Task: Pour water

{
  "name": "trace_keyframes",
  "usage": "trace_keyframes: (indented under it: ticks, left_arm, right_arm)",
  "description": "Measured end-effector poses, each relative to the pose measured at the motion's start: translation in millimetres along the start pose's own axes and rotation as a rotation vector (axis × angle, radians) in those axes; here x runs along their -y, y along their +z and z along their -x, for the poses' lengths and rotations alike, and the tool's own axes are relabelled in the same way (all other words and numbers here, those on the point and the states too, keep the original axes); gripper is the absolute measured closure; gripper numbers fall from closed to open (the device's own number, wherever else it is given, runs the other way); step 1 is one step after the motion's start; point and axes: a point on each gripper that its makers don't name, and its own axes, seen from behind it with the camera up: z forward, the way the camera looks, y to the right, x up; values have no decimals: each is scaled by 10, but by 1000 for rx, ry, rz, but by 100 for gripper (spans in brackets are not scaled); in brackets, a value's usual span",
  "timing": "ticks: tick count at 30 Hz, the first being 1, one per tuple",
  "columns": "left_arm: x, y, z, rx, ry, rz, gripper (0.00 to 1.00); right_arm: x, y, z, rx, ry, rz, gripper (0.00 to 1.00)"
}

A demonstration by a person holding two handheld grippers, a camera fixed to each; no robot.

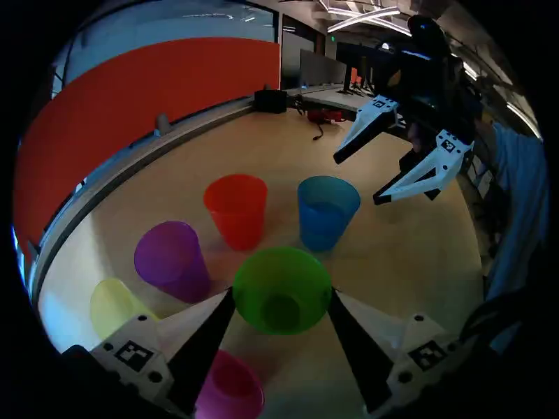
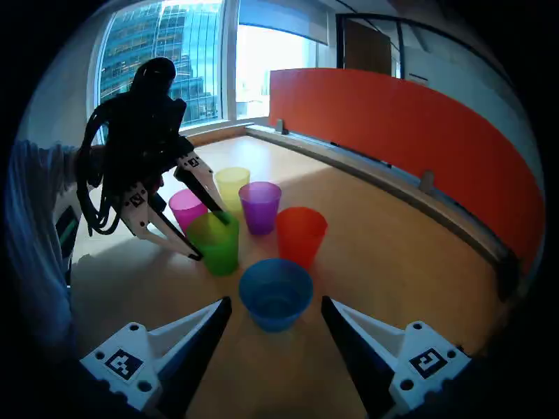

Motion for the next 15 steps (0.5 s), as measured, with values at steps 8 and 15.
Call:
trace_keyframes:
  ticks: [8, 15]
  left_arm:
    - [-34, -11, -17, -9, 4, 4, 12]
    - [-15, -76, -92, -35, -10, 5, 13]
  right_arm:
    - [5, 1, 4, 1, -1, -1, 0]
    - [5, 11, 20, 5, 1, -3, 0]
